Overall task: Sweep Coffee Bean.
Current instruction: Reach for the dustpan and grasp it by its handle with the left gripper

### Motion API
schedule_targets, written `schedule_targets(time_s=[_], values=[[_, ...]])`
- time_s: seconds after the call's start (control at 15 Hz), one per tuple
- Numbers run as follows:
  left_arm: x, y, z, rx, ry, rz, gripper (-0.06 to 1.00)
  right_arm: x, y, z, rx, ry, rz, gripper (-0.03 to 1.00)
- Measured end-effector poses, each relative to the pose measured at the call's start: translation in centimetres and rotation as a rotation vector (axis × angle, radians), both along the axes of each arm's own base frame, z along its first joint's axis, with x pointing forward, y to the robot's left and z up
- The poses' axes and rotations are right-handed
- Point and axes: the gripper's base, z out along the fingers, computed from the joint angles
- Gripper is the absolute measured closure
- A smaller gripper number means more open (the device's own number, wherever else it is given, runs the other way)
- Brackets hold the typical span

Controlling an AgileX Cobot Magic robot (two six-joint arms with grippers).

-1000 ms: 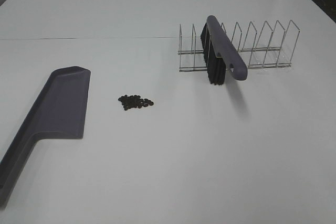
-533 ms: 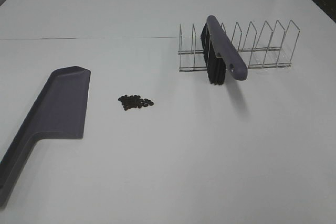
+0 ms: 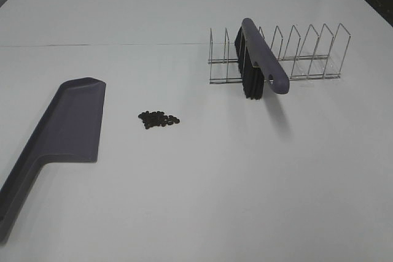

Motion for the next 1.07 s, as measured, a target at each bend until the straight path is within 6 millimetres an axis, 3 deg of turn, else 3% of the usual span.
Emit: schedule_targets(time_s=[1.07], values=[[0.02,0.44,-0.04,0.023,0.003,0.043,0.01,0.00,-0.01,0.00,-0.001,0.000,-0.001,0.20]])
